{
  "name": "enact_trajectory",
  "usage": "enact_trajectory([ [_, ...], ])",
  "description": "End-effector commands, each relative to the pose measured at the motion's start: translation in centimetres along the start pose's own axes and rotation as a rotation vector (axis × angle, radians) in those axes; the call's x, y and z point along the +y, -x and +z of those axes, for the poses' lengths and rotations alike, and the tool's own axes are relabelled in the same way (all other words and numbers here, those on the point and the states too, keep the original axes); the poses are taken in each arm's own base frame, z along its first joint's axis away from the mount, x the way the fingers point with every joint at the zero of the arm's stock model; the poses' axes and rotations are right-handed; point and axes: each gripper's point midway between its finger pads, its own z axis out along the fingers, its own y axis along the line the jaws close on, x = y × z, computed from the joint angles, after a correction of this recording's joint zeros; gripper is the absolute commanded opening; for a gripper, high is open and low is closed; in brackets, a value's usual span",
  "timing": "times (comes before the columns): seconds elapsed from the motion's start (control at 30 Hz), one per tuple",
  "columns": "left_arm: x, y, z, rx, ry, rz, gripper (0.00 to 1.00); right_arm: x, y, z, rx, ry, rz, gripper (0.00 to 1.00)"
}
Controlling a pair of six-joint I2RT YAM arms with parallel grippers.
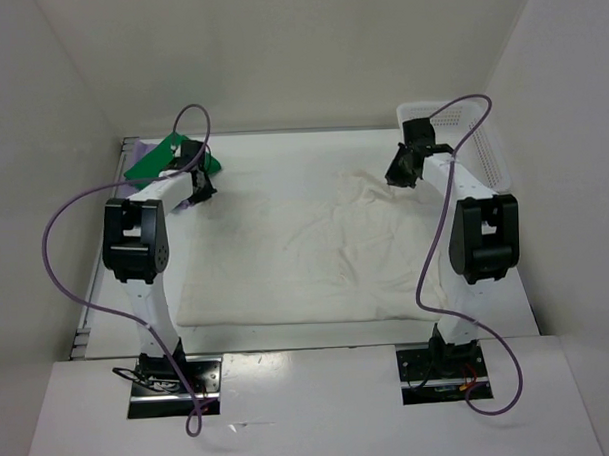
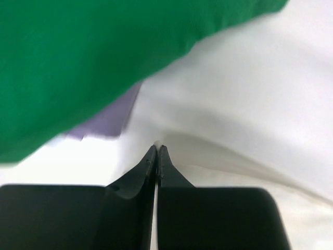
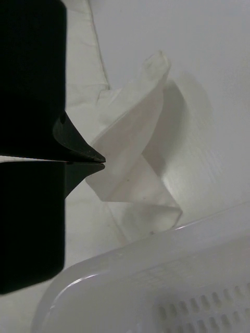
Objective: Fold and stack the t-shirts
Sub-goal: Grap the side of the flattened tshirt furthest away from the robot with both arms, then fold the other side of the tshirt into a rectangle
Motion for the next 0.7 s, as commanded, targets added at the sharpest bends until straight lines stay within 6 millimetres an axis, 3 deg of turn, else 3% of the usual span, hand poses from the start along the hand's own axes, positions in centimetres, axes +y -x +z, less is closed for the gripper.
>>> enact_trajectory([
  [0.0,-0.8,3.9,-5.6,-0.127,-0.082,-0.034,0.00,-0.3,0.3,-4.0,-0.064,0.010,0.031,0.00],
  [0.27,1.3,3.0,-13.4,-0.206,-0.146,-0.073,0.00,-4.7,-4.8,-9.1,-0.020,-0.020,0.079,0.00],
  [0.3,2.0,1.5,-13.2,-0.176,-0.132,-0.065,0.00,-4.5,-4.8,-10.4,-0.038,0.002,0.079,0.00],
  [0.37,2.8,0.9,-14.5,-0.185,-0.124,-0.068,0.00,-5.6,-6.7,-11.3,-0.001,-0.022,0.088,0.00],
  [0.4,3.5,0.5,-14.7,-0.179,-0.114,-0.072,0.00,-5.5,-6.8,-12.6,-0.015,-0.002,0.088,0.00],
  [0.43,4.2,-0.7,-14.4,-0.155,-0.108,-0.073,0.00,-6.5,-8.5,-13.0,0.025,-0.029,0.088,0.00],
  [0.5,5.2,-1.6,-15.1,-0.141,-0.116,-0.095,0.00,-6.8,-9.5,-14.9,0.022,-0.010,0.100,0.00],
  [0.53,5.7,-1.6,-15.6,-0.153,-0.115,-0.104,0.00,-7.5,-11.1,-15.5,0.063,-0.023,0.101,0.00],
  [0.57,6.2,-2.9,-15.4,-0.126,-0.102,-0.099,0.00,-7.4,-11.3,-16.3,0.063,-0.011,0.114,0.00],
  [0.67,7.0,-4.5,-16.2,-0.105,-0.093,-0.105,0.00,-7.7,-12.6,-18.5,0.093,-0.008,0.126,0.00],
])
